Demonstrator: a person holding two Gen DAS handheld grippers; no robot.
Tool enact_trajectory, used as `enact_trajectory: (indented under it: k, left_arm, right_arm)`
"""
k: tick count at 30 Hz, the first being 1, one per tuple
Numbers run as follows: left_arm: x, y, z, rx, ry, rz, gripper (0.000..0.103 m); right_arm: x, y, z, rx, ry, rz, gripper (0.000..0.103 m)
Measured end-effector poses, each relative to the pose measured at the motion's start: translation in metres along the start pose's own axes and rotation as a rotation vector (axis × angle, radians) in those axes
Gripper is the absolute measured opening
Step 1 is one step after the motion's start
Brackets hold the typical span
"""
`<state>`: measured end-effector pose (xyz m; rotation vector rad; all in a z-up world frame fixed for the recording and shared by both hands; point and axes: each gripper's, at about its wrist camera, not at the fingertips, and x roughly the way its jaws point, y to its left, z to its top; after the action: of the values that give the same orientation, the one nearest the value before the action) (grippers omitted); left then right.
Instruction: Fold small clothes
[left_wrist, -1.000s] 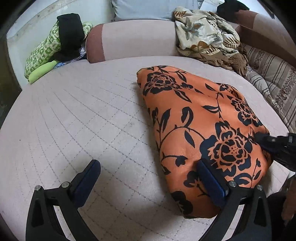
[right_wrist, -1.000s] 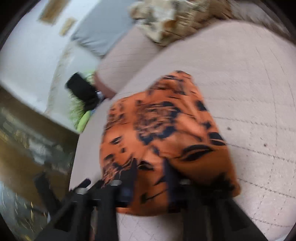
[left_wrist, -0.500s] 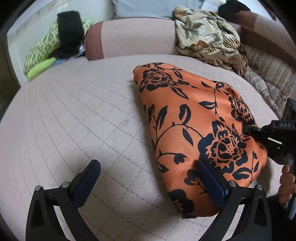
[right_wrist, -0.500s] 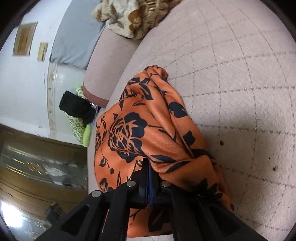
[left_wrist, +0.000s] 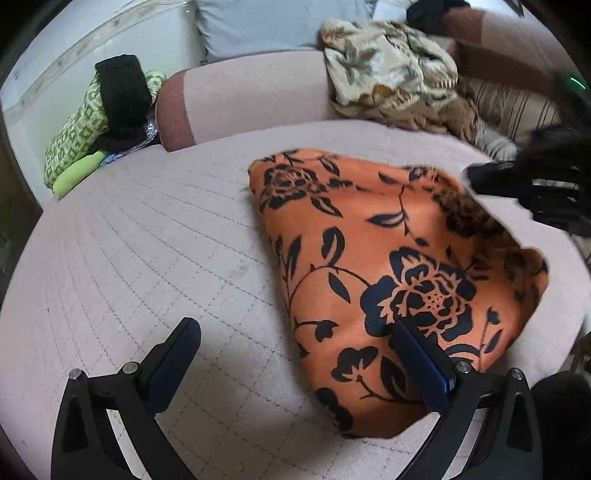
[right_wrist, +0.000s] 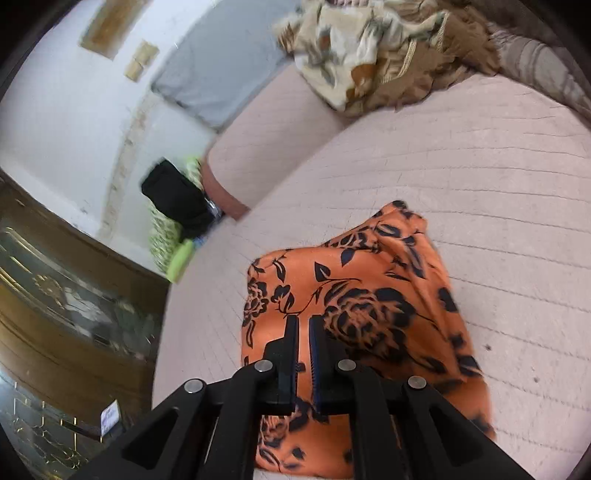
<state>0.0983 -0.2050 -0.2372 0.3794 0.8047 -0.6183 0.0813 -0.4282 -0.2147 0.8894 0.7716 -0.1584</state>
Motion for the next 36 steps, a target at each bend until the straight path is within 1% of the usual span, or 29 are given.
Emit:
enact_trajectory:
  k: [1,2,3,5,6,8,11,16,25,30,36]
  left_arm:
    - [0.003,-0.002,0.000,0.008,-0.003,0.008,0.103]
    - [0.005,-0.003,0.000,0.011,-0.007,0.009,0.103]
    - [0.007,-0.004,0.001,0.011,-0.001,0.010,0.103]
    - [0.009,-0.002,0.002,-0.009,0.006,-0.015,0.103]
    - [0.010,-0.001,0.002,-0.019,0.011,-0.023,0.103]
    - [0.013,-0.001,0.003,-0.031,0.014,-0.036,0.103]
    - [0.014,-0.004,0.005,-0.026,0.013,-0.033,0.103]
    - [0.014,-0.005,0.003,-0.027,-0.004,-0.023,0.103]
    - [0.016,-0.004,0.001,-0.032,-0.010,-0.029,0.103]
    - [0.019,-0.002,0.001,-0.039,-0.001,-0.036,0.103]
    - [0.017,-0.002,-0.001,-0.028,-0.012,-0.025,0.103]
  right_arm:
    - [0.017,-0.006,0.002,0.015,0.048,-0.061,0.008]
    - [0.039,-0.015,0.004,0.038,0.100,-0.122,0.004]
    - [0.058,-0.029,0.007,0.072,0.109,-0.100,0.000]
    - [0.063,-0.039,0.016,0.101,0.069,-0.049,0.000]
    - [0.065,-0.042,0.020,0.128,0.072,-0.039,0.000]
    - [0.069,-0.043,0.024,0.128,0.083,-0.047,0.000]
    - [0.075,-0.035,0.033,0.073,0.089,-0.080,0.000]
    - [0.081,-0.036,0.045,0.090,0.093,-0.077,0.000]
    - [0.079,-0.028,0.040,0.034,0.046,-0.089,0.000]
    - [0.071,-0.028,0.030,0.008,0.018,-0.101,0.000]
    - [0.066,-0.027,0.024,0.007,0.016,-0.108,0.000]
